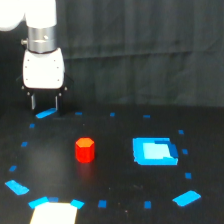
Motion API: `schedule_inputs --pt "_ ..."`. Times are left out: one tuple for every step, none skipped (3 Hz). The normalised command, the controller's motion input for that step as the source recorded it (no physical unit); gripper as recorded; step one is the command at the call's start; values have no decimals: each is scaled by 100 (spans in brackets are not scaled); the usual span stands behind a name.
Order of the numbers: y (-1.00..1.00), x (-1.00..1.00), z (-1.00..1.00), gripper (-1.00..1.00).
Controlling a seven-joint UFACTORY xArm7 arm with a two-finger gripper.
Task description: Pick up the red object from the table
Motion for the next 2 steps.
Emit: schedule_inputs --pt "-100 100 -100 -24" --pt "-100 28 -100 2"
